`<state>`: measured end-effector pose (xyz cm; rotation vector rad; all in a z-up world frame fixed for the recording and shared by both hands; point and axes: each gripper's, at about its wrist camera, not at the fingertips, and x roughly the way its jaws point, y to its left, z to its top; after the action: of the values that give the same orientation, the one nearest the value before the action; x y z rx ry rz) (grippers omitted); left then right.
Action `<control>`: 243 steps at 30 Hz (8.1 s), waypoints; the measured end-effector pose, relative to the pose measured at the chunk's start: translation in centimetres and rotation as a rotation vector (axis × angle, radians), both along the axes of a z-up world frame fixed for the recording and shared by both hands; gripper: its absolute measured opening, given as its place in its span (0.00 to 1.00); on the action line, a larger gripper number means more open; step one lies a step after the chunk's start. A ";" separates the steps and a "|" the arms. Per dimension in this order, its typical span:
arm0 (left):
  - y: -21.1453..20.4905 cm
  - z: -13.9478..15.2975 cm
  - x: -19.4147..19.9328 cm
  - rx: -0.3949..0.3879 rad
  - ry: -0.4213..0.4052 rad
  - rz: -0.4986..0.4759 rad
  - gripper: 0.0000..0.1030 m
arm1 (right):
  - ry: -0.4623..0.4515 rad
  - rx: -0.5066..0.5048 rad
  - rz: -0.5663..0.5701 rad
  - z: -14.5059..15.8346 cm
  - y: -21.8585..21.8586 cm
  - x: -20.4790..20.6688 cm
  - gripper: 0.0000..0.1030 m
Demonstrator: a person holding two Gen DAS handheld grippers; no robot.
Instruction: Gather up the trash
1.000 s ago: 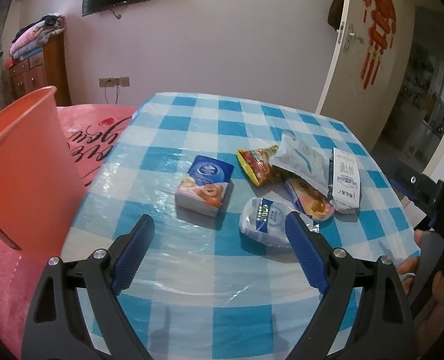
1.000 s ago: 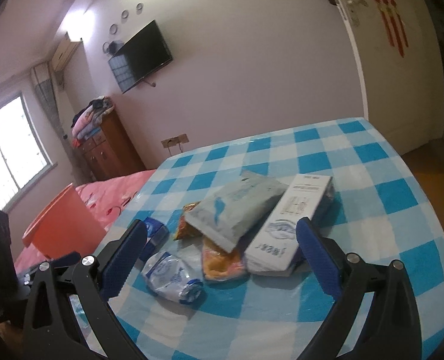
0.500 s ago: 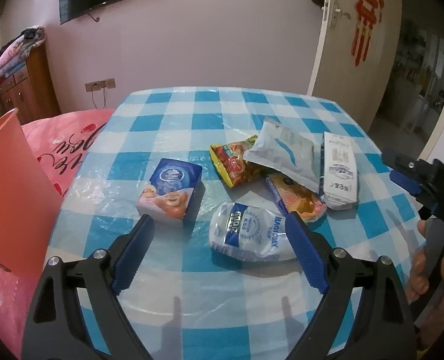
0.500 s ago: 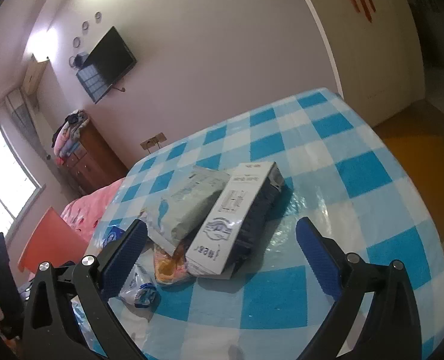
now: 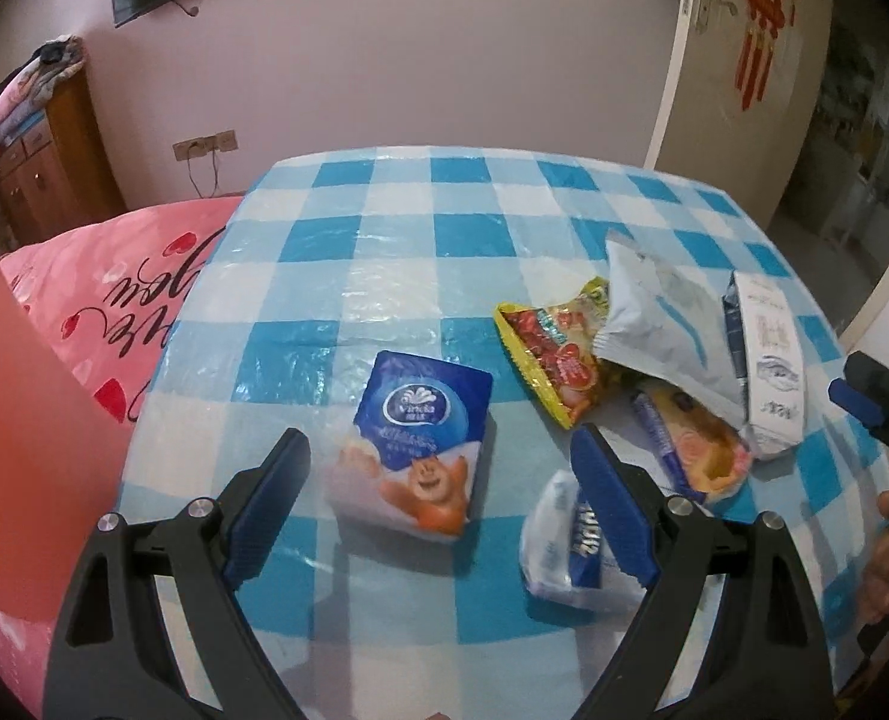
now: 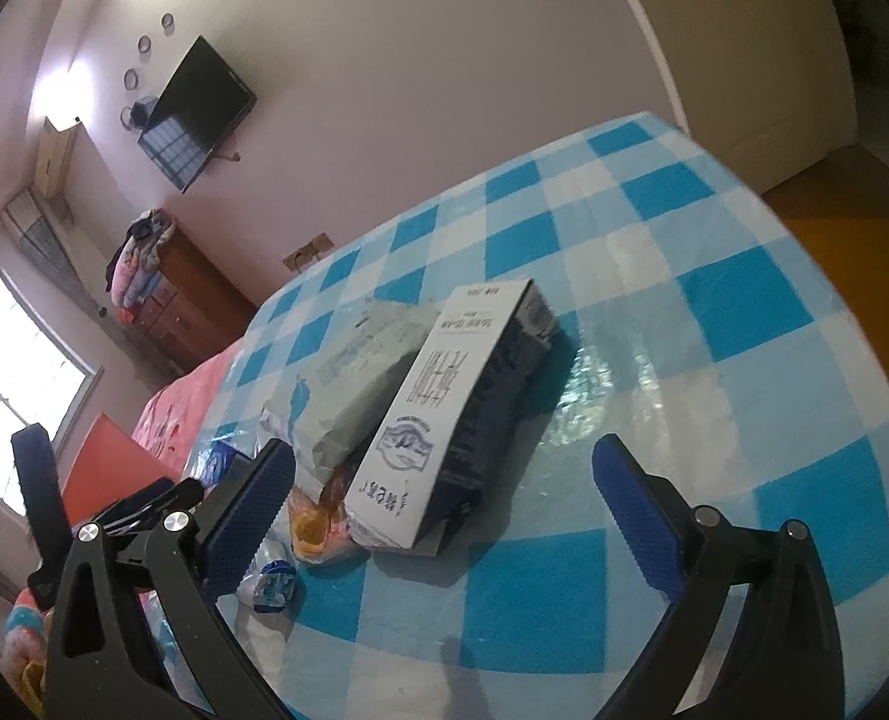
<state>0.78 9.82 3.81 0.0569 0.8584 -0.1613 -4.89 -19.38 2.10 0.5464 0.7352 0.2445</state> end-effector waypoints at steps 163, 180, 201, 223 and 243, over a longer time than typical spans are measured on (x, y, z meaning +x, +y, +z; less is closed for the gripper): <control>29.3 10.4 -9.4 -0.228 -0.245 0.524 0.75 | -0.041 0.010 0.755 15.0 42.9 7.4 0.78; 25.3 10.6 -10.9 -0.190 -0.298 0.445 0.86 | -0.175 -0.163 0.535 14.1 33.4 2.4 0.87; 18.0 10.1 -11.1 -0.208 -0.260 0.282 0.87 | -0.213 -0.229 0.350 11.8 24.6 -1.3 0.90; 10.2 7.6 -10.9 -0.180 -0.176 0.138 0.87 | -0.199 -0.258 0.212 8.3 16.7 -3.1 0.90; 3.0 4.0 -9.5 -0.130 -0.078 0.013 0.87 | -0.139 -0.191 0.071 4.5 8.3 -2.4 0.90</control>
<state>-8.69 12.79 7.83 -0.0639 0.7688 -0.2011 -7.27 -11.07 6.61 0.3185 0.6356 0.2726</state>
